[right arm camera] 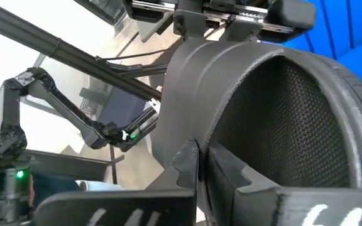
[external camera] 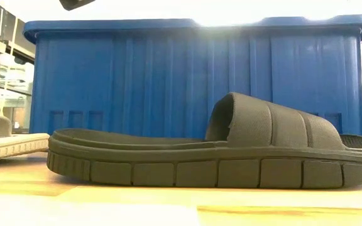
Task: Pick and place slides into bin
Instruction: Put the bottom black slide into the blue bin
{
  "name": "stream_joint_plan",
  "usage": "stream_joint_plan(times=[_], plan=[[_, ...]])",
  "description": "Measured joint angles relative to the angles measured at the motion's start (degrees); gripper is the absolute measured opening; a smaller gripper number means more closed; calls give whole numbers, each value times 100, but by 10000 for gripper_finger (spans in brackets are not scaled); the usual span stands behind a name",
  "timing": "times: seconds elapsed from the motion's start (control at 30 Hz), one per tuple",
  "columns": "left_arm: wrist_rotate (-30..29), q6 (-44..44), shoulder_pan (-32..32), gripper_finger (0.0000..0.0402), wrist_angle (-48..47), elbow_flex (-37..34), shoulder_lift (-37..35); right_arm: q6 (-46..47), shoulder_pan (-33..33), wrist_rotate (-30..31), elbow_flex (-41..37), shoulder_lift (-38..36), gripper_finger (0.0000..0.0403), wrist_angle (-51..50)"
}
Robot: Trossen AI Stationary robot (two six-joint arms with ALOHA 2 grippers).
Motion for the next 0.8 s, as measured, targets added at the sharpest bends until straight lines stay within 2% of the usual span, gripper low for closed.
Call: stream_joint_plan(times=[0.1,0.23,0.47,0.8], plan=[[22,7,0,50,-25,0,-1,-79,123,181,0,0,9,-136],[167,43,-7,50,-401,0,-212,133,395,715,2,-9,31,-763],[-190,374,-5,50,-1001,12,-727,846,988,1841,0,-4,85,-1446],[-1859,395,-2,50,-838,9,-1332,1513,1627,3965,0,-2,125,-1165]])
